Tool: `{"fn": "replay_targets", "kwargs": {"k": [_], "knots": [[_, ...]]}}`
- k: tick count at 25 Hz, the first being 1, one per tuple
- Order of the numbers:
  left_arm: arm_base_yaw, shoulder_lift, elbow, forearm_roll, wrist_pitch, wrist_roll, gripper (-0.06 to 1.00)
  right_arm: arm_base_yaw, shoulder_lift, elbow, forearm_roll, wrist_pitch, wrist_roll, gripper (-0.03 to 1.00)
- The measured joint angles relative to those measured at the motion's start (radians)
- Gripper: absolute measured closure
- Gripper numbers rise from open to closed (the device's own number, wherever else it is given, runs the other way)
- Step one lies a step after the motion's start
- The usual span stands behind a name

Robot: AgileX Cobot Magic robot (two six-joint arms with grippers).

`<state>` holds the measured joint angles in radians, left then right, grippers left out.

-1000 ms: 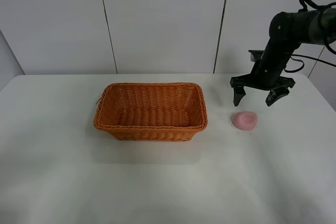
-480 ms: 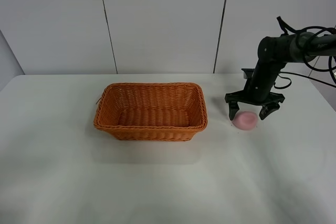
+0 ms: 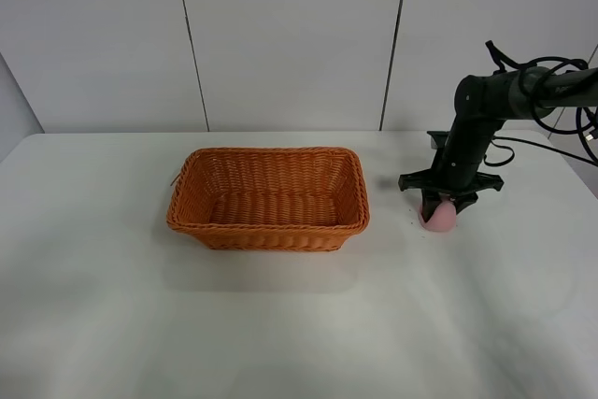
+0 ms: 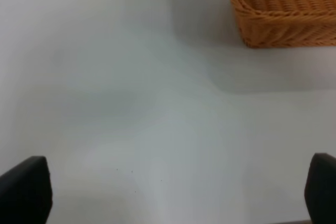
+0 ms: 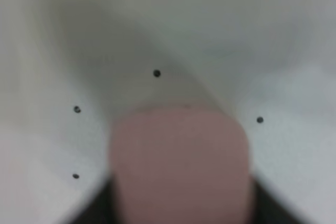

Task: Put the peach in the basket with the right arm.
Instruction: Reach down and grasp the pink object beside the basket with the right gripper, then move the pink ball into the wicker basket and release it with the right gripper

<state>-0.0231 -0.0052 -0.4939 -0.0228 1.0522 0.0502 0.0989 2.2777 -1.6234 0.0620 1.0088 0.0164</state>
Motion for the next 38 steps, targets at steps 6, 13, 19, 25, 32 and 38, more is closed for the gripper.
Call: {"fn": "replay_targets", "kwargs": {"k": [6, 13, 19, 25, 32, 38], "knots": [[0.0, 0.0, 0.0, 0.0, 0.0, 0.0, -0.04, 0.0, -0.019, -0.005, -0.012, 0.018, 0.003, 0.96], [0.0, 0.0, 0.0, 0.0, 0.0, 0.0, -0.04, 0.0, -0.141, -0.005, -0.069, 0.052, 0.003, 0.96], [0.0, 0.0, 0.0, 0.0, 0.0, 0.0, -0.04, 0.0, -0.29, -0.012, -0.075, 0.091, 0.003, 0.96], [0.0, 0.0, 0.0, 0.0, 0.0, 0.0, -0.04, 0.0, -0.307, -0.152, -0.062, 0.201, 0.003, 0.96], [0.0, 0.0, 0.0, 0.0, 0.0, 0.0, -0.04, 0.098, -0.308, -0.232, -0.062, 0.203, 0.001, 0.96], [0.0, 0.0, 0.0, 0.0, 0.0, 0.0, -0.04, 0.318, -0.303, -0.235, -0.052, 0.188, 0.005, 0.96]]}}
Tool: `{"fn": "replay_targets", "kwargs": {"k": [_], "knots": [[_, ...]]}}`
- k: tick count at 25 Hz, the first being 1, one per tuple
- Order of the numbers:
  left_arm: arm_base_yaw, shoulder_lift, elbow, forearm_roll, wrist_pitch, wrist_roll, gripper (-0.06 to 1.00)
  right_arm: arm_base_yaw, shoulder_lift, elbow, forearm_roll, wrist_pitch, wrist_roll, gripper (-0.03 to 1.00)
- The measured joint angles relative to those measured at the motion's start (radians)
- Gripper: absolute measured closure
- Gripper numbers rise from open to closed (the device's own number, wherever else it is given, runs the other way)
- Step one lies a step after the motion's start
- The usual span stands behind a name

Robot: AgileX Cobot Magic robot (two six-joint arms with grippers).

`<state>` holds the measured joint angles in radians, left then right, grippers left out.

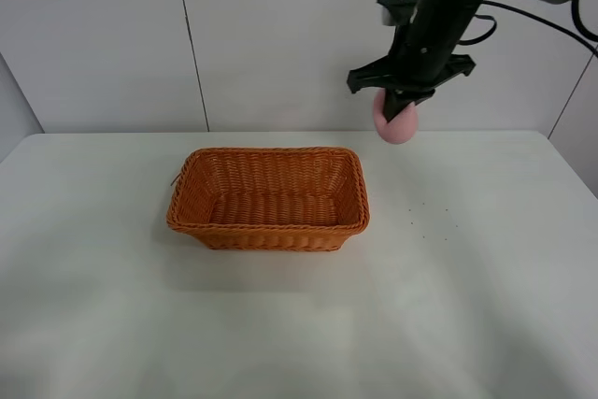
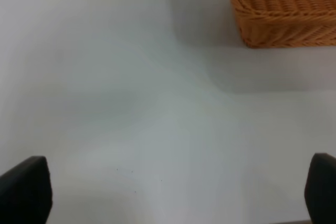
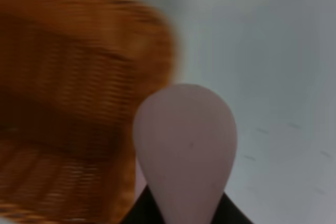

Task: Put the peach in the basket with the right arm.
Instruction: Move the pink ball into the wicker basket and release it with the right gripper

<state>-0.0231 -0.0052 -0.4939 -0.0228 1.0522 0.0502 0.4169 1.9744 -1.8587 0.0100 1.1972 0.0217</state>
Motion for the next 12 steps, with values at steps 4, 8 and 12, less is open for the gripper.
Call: {"fn": "replay_targets", "kwargs": {"k": [4, 8, 12], "knots": [[0.0, 0.0, 0.0, 0.0, 0.0, 0.0, -0.04, 0.115, 0.043, -0.001, 0.0, -0.074, 0.014, 0.96], [0.0, 0.0, 0.0, 0.0, 0.0, 0.0, -0.04, 0.186, 0.131, -0.001, 0.0, -0.173, 0.015, 0.96], [0.0, 0.0, 0.0, 0.0, 0.0, 0.0, -0.04, 0.206, 0.23, -0.001, 0.002, -0.276, 0.016, 0.96]]}}
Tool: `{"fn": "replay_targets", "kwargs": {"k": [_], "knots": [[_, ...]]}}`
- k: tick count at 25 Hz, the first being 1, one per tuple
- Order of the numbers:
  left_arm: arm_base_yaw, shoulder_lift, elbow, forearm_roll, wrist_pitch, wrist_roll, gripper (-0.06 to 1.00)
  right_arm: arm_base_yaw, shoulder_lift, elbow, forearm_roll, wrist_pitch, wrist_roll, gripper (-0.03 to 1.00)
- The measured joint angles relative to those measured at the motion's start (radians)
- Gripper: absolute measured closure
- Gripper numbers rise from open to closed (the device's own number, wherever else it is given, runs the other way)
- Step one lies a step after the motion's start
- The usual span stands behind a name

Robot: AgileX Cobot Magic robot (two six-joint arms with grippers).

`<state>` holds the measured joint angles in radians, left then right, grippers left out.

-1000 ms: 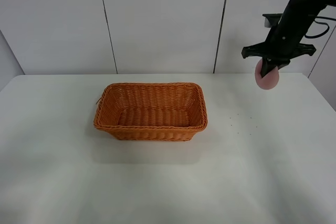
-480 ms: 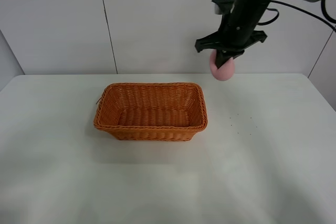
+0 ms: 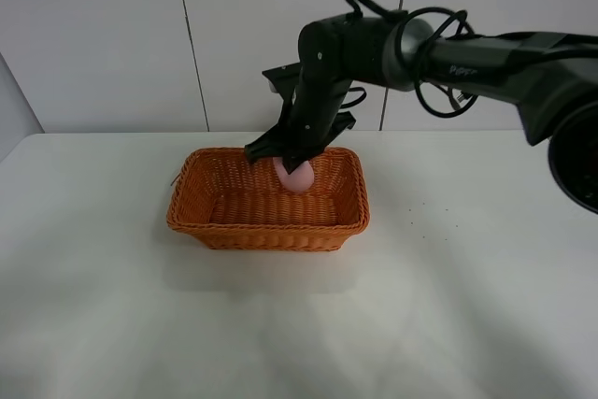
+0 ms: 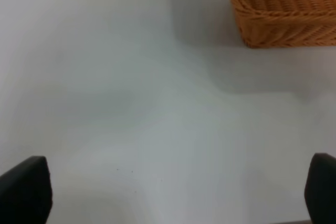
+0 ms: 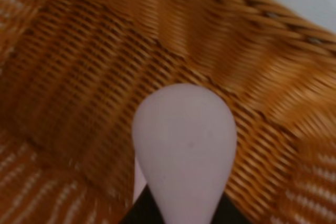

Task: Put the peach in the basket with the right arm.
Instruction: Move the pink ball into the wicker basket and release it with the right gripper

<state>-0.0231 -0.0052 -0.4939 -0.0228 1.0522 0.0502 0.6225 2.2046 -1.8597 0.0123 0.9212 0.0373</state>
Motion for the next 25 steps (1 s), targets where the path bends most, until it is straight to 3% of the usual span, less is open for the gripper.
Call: {"fn": "replay_targets", "kwargs": {"k": [5, 8, 11, 13, 17, 22, 25], "knots": [[0.0, 0.0, 0.0, 0.0, 0.0, 0.0, -0.04, 0.003, 0.093, 0.0, 0.006, -0.062, 0.002, 0.92], [0.0, 0.0, 0.0, 0.0, 0.0, 0.0, -0.04, 0.003, 0.105, 0.0, 0.007, -0.06, 0.002, 0.72], [0.0, 0.0, 0.0, 0.0, 0.0, 0.0, -0.04, 0.003, 0.102, 0.0, 0.008, -0.05, 0.002, 0.41], [0.0, 0.0, 0.0, 0.0, 0.0, 0.0, -0.04, 0.003, 0.097, -0.001, 0.008, -0.036, 0.002, 0.33], [0.0, 0.0, 0.0, 0.0, 0.0, 0.0, -0.04, 0.003, 0.083, -0.065, 0.008, 0.042, 0.002, 0.28], [0.0, 0.0, 0.0, 0.0, 0.0, 0.0, -0.04, 0.0, 0.069, -0.288, -0.002, 0.256, 0.002, 0.27], [0.0, 0.0, 0.0, 0.0, 0.0, 0.0, -0.04, -0.01, 0.057, -0.389, -0.003, 0.282, 0.002, 0.27]]}}
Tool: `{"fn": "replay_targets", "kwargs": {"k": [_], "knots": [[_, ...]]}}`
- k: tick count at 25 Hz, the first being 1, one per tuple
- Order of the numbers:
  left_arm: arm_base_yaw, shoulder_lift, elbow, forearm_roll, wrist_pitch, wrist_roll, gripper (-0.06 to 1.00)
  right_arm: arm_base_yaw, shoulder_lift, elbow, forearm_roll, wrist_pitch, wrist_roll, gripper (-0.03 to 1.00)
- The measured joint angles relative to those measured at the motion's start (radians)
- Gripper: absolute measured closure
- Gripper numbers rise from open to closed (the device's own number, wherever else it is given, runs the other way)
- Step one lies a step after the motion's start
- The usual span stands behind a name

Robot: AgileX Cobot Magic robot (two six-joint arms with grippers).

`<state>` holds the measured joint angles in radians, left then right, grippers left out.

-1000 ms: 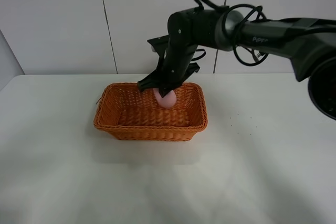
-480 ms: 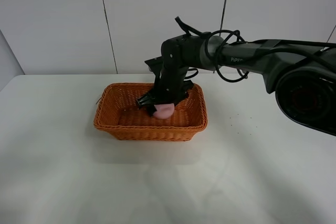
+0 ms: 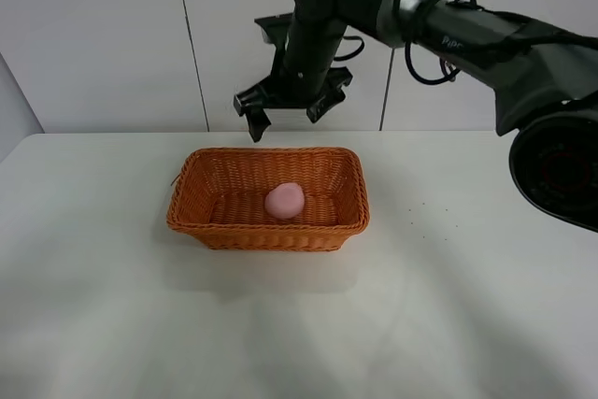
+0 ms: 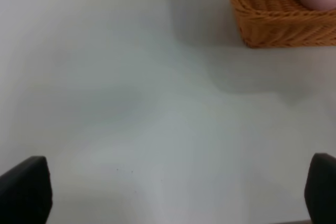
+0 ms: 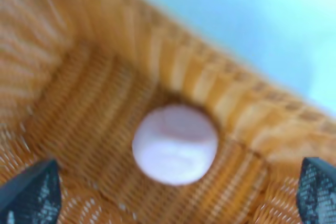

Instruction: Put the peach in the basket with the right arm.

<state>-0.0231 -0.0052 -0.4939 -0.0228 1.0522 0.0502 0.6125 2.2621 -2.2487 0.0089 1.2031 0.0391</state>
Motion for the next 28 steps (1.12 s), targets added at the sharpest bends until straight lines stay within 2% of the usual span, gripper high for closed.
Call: {"fn": "replay_targets", "kwargs": {"k": [7, 10, 20, 24, 28], "knots": [[0.0, 0.0, 0.0, 0.0, 0.0, 0.0, -0.04, -0.067, -0.001, -0.029, -0.004, 0.011, 0.0, 0.27], [0.0, 0.0, 0.0, 0.0, 0.0, 0.0, -0.04, -0.136, 0.012, -0.029, -0.004, 0.011, 0.0, 0.27], [0.0, 0.0, 0.0, 0.0, 0.0, 0.0, -0.04, -0.453, 0.048, -0.026, -0.009, 0.011, 0.0, 0.27], [0.0, 0.0, 0.0, 0.0, 0.0, 0.0, -0.04, -0.531, 0.048, -0.026, -0.009, 0.011, 0.0, 0.27], [0.0, 0.0, 0.0, 0.0, 0.0, 0.0, -0.04, -0.559, 0.048, -0.026, -0.009, 0.011, 0.0, 0.27]]}}
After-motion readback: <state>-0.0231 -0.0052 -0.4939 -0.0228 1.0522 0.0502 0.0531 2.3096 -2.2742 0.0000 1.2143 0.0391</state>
